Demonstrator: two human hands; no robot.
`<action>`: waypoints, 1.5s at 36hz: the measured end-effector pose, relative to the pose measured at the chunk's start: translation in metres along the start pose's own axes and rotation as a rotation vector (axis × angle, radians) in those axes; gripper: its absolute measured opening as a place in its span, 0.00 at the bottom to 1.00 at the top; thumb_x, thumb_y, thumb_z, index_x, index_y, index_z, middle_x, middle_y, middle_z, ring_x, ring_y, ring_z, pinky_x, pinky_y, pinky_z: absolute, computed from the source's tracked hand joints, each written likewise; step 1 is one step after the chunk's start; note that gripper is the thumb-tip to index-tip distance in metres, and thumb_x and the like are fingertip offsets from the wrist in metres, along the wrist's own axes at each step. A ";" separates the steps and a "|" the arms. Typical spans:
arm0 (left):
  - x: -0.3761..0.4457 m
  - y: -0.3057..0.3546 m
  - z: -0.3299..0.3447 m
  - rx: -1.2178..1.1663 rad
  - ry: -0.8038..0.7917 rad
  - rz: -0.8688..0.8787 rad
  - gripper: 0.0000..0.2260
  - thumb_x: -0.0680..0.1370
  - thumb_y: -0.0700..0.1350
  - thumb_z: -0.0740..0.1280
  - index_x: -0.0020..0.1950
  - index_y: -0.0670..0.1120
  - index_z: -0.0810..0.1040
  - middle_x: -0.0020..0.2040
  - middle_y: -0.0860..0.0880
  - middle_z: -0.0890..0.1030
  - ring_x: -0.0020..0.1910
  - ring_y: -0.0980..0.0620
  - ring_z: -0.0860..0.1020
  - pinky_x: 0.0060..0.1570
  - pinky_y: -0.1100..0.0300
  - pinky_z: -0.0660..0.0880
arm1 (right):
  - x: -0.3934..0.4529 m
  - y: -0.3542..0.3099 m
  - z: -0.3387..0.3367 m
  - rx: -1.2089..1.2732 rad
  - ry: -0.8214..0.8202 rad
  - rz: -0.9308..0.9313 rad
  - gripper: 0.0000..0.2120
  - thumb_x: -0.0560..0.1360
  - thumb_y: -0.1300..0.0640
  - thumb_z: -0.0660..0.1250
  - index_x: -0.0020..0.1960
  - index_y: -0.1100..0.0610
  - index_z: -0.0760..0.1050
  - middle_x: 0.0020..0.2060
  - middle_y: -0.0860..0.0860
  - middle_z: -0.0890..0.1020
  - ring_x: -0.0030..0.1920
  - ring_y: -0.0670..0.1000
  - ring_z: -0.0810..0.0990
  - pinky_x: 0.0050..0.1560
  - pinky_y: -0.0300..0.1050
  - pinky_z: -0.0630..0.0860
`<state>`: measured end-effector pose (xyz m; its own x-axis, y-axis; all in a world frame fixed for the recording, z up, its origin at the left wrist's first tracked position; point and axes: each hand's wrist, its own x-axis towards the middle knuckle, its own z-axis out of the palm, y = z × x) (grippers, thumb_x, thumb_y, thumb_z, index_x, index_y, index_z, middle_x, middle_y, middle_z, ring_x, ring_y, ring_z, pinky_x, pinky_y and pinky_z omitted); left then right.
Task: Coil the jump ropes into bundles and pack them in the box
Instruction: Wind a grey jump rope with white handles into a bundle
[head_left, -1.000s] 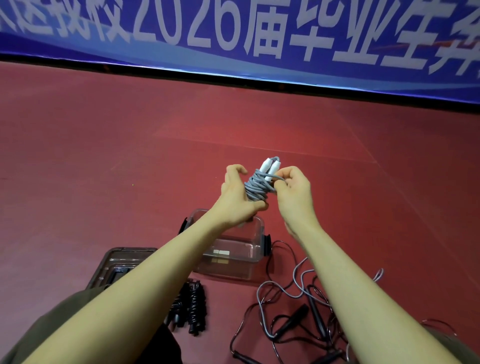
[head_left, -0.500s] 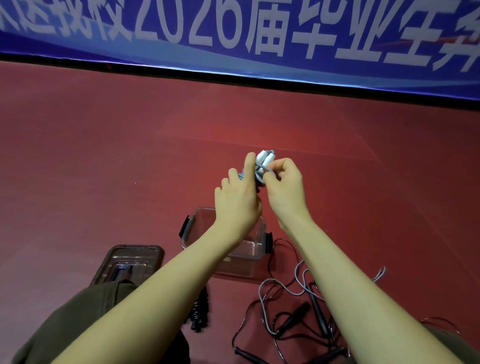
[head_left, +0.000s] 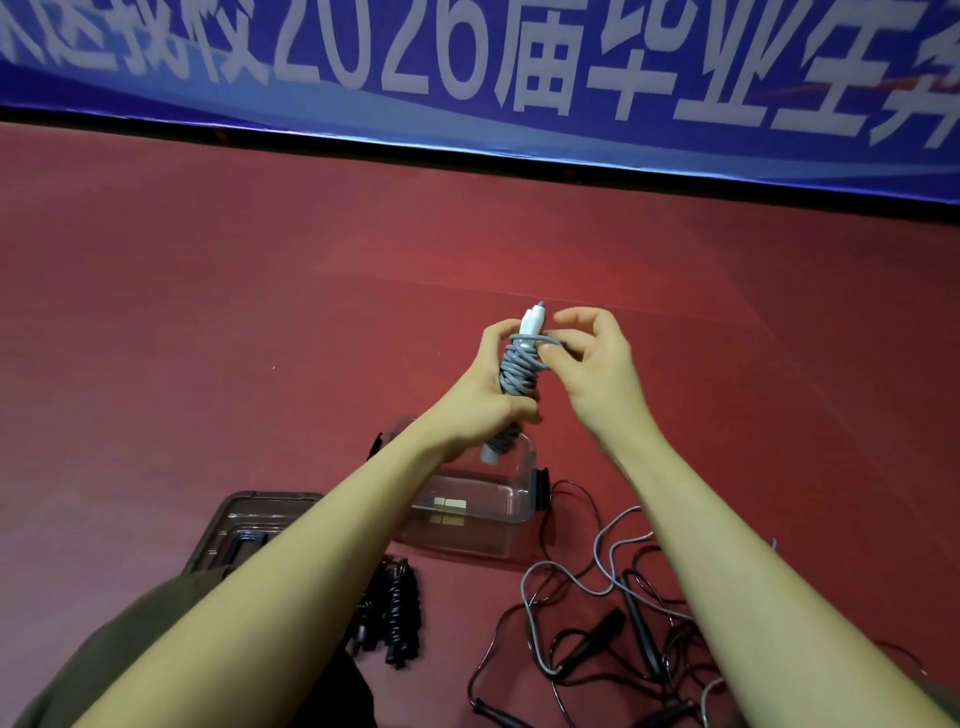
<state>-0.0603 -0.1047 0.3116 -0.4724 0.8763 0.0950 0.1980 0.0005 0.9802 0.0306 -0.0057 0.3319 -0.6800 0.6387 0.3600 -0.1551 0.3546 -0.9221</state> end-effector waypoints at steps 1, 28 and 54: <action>0.000 0.000 0.001 0.010 0.008 0.011 0.36 0.71 0.27 0.66 0.69 0.53 0.56 0.40 0.42 0.70 0.32 0.51 0.70 0.32 0.58 0.71 | 0.000 -0.001 0.000 -0.017 -0.005 -0.006 0.14 0.75 0.68 0.64 0.57 0.54 0.70 0.43 0.47 0.82 0.45 0.46 0.81 0.50 0.37 0.74; -0.009 0.007 0.016 1.038 0.403 0.201 0.25 0.81 0.53 0.56 0.77 0.53 0.53 0.52 0.48 0.71 0.39 0.39 0.77 0.34 0.56 0.67 | 0.001 0.004 0.005 0.028 0.077 -0.031 0.14 0.69 0.74 0.65 0.39 0.55 0.71 0.33 0.50 0.76 0.36 0.45 0.74 0.40 0.39 0.72; -0.009 0.005 0.015 0.973 0.471 0.117 0.19 0.81 0.48 0.57 0.71 0.49 0.61 0.49 0.48 0.72 0.40 0.40 0.77 0.35 0.56 0.65 | -0.007 -0.004 -0.001 0.334 -0.160 0.139 0.04 0.75 0.63 0.65 0.49 0.58 0.76 0.42 0.50 0.79 0.38 0.36 0.78 0.37 0.24 0.70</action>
<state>-0.0423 -0.1057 0.3128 -0.6470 0.6233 0.4391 0.7610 0.4922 0.4227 0.0369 -0.0114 0.3335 -0.8100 0.5411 0.2263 -0.2604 0.0141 -0.9654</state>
